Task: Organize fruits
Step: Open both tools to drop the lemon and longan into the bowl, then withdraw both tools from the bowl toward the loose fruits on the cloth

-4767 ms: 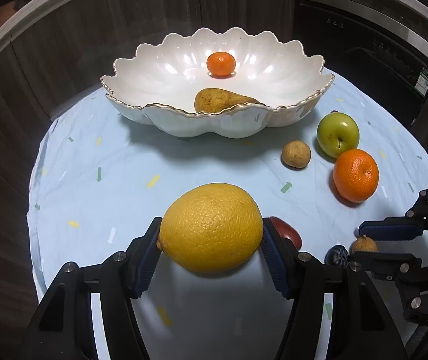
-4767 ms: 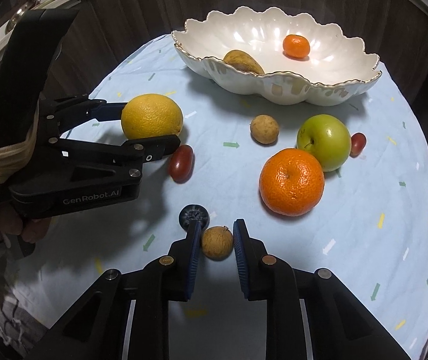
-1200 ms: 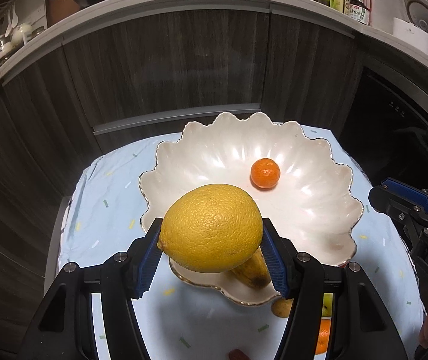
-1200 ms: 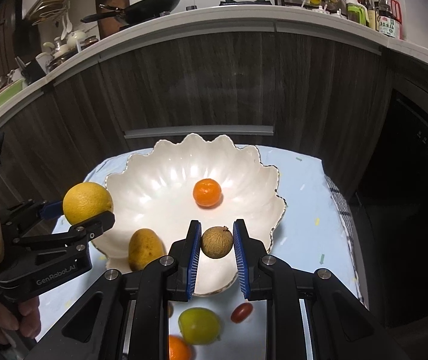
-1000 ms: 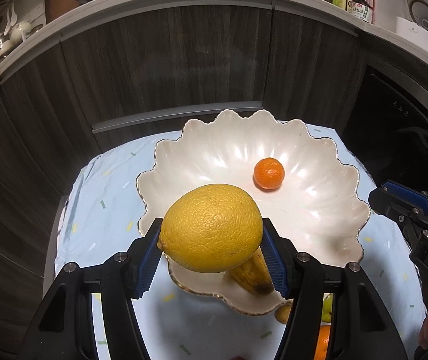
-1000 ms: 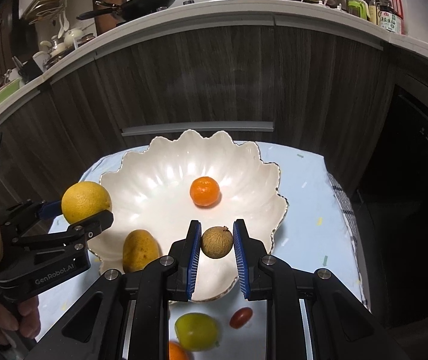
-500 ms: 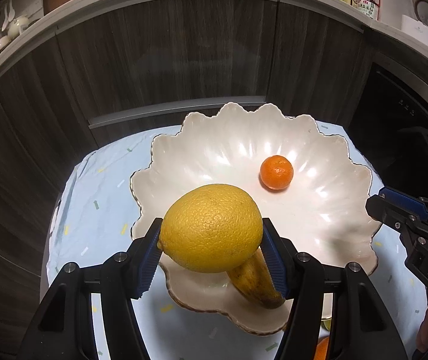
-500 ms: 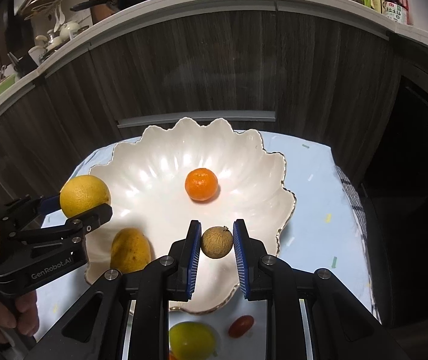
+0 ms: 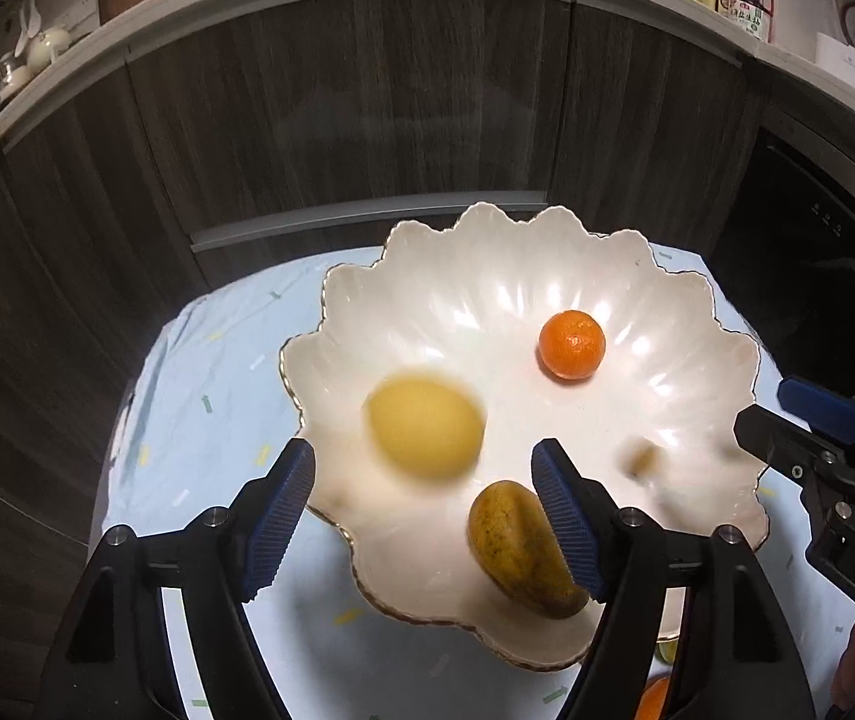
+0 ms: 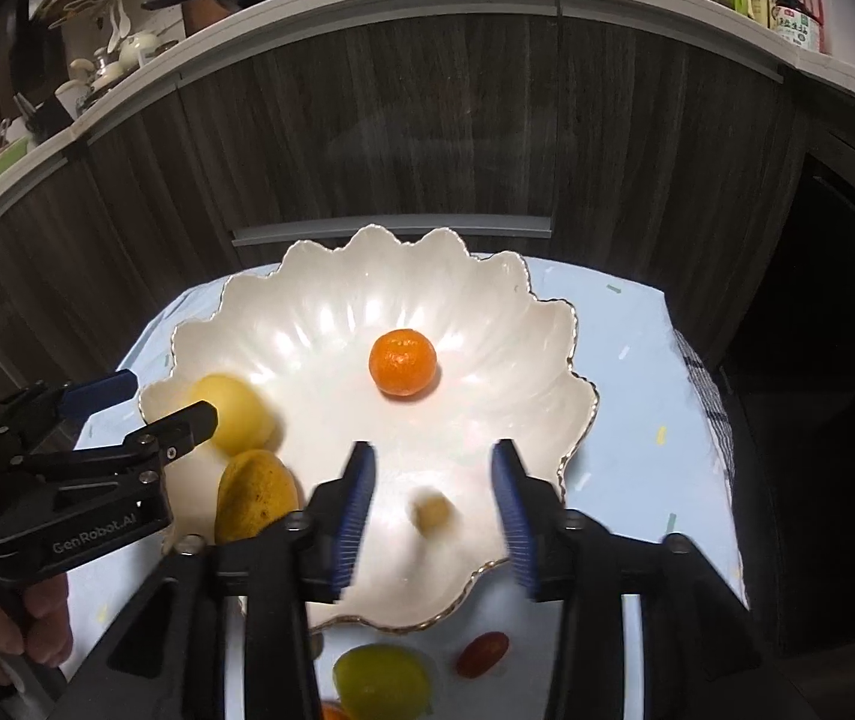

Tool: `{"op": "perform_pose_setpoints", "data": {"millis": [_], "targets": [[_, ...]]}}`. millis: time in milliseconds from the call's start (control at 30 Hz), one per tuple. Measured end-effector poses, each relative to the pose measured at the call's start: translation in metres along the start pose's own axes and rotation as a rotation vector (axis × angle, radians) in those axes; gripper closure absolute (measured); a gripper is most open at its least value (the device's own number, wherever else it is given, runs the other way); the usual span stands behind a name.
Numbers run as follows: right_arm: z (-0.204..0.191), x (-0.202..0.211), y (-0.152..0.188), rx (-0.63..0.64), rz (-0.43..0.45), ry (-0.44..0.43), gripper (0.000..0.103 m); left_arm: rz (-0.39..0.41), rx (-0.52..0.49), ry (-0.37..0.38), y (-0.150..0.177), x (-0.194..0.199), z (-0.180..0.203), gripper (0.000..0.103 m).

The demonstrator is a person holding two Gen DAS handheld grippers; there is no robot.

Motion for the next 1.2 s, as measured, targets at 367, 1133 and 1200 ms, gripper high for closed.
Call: {"op": "perform_pose_setpoints", "data": {"millis": [367,1133,1200], "targets": [[-0.002,0.024,-0.001,-0.009,0.041,0.014,0.043,0.029,0.012,-0.028,-0.002,0.023,-0.008,0.014],[-0.01,0.094,0.015,-0.01,0.112,0.029,0.043,0.1,0.012,-0.036,0.011,0.102,-0.008,0.014],[-0.01,0.099,0.017,-0.011,0.116,0.031,0.043,0.103,0.012,-0.035,0.014,0.107,-0.008,0.014]]}}
Point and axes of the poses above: each gripper's, at about its wrist camera, not at the fingertips, and x roughly against the way its jaws point, z to its right, y to its underside, the point moved 10 cm from there along -x, roughly the way its jaws point, and after that the axes turned 15 degrees about -y, right-handed, at the moved point
